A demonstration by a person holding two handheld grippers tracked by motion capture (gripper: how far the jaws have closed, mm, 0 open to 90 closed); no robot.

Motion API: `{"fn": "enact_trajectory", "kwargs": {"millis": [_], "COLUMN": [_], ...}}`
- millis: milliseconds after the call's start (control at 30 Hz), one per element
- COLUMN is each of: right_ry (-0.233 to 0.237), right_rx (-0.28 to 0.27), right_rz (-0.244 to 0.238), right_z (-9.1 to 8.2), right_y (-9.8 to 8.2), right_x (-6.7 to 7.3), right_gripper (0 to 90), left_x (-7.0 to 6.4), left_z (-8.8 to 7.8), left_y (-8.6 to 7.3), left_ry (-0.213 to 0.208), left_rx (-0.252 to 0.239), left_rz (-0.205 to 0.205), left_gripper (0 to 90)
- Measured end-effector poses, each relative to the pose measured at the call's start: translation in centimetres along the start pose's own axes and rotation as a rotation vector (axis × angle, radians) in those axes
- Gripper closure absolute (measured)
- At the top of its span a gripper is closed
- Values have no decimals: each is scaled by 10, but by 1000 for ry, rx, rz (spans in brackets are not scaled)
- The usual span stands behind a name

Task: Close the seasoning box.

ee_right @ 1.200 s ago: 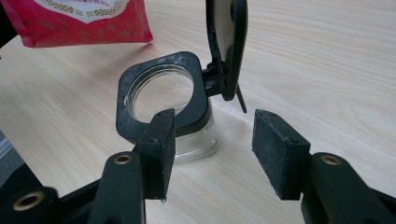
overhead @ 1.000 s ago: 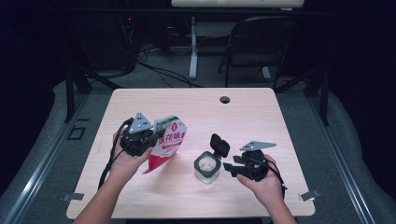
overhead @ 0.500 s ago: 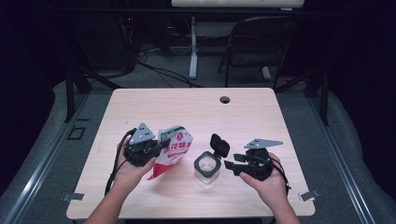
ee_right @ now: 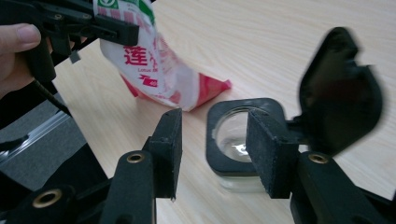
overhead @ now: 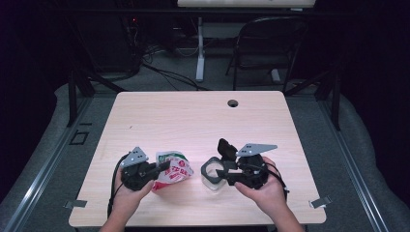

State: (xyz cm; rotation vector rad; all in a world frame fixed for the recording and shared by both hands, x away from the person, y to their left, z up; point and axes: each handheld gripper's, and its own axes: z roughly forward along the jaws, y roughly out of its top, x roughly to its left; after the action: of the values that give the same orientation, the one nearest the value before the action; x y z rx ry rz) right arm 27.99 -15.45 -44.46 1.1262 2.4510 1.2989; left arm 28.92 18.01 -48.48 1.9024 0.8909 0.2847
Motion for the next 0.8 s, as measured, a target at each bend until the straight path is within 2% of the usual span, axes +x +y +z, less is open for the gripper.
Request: {"fn": "enact_trajectory", "kwargs": {"millis": [67,167,233,467,800], "right_ry": [6,42,51,89,125], "right_rx": [7,35,40,80,109], "right_rz": [-3,-16,-17,-22,-51], "right_z": [4,17,23,43,61], "right_y": [0,2,2,2,5], "right_x": [2,8,9,12,20], "right_gripper": [559,559,566,577,569], "left_x": [-1,-6,-11,-19,-26], "left_z": [0,1,2,5,8], "left_y": [-1,-4,-5,-9,-12], "left_ry": [-4,-11,-7,-13,-23], "left_rx": [1,3,11,23,27], "left_rz": [0,7,23,28,33], "left_gripper": [897,896,894,888,870]}}
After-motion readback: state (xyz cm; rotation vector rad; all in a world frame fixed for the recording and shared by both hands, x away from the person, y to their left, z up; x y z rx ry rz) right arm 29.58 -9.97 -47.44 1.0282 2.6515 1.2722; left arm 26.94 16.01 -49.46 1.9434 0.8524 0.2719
